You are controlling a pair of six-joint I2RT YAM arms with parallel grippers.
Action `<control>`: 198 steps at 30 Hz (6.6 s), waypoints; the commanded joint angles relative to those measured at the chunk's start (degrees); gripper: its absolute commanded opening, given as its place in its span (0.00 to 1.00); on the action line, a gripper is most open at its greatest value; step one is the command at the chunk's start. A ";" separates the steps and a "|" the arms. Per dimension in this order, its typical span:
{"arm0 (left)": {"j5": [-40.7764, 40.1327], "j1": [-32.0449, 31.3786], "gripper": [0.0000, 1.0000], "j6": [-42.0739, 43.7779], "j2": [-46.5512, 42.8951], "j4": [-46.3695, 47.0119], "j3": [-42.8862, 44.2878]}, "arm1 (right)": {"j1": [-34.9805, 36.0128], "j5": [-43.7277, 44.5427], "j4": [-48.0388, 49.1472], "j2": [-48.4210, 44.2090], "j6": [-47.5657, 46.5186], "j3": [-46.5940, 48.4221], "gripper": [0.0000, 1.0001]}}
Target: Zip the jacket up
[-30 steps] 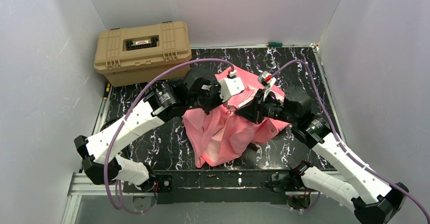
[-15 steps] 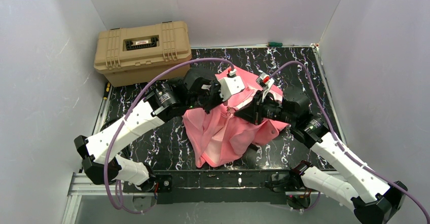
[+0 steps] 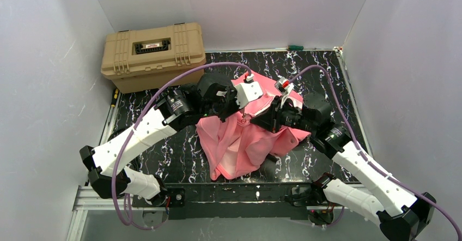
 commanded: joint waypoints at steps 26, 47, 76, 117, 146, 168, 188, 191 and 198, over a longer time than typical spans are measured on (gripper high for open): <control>0.14 -0.16 0.00 0.13 -1.00 1.20 0.51 | -0.11 3.21 7.11 -0.91 3.66 0.77 0.01; 25.24 14.11 0.13 -23.01 -5.79 -5.66 -11.89 | -0.12 1.19 -11.53 -5.46 -12.02 -0.94 0.01; 29.94 14.55 0.17 -29.91 -2.96 10.79 -24.82 | -0.11 -7.48 -8.82 0.44 -12.62 -3.22 0.01; 40.29 15.21 0.64 -35.41 -1.37 19.48 -28.79 | 0.15 -9.06 1.46 7.75 -8.81 -4.97 0.01; 40.71 15.31 0.14 -23.14 -3.65 5.68 -24.08 | 0.41 6.77 -13.90 3.46 -18.81 0.13 0.01; 42.75 12.76 0.23 -3.32 -1.02 -7.05 -8.50 | 1.29 -9.78 -34.82 6.79 -26.00 16.42 0.01; 48.76 13.59 0.74 -22.06 -1.65 14.83 -18.16 | 1.29 -8.06 -26.53 4.03 -22.96 10.06 0.01; 49.66 13.64 0.73 -22.65 -0.08 15.30 -17.73 | 1.29 -8.22 -25.89 4.15 -22.96 10.01 0.01; 50.92 13.46 0.68 -24.12 2.12 17.97 -18.71 | 1.29 -8.97 -23.73 4.36 -22.19 9.95 0.01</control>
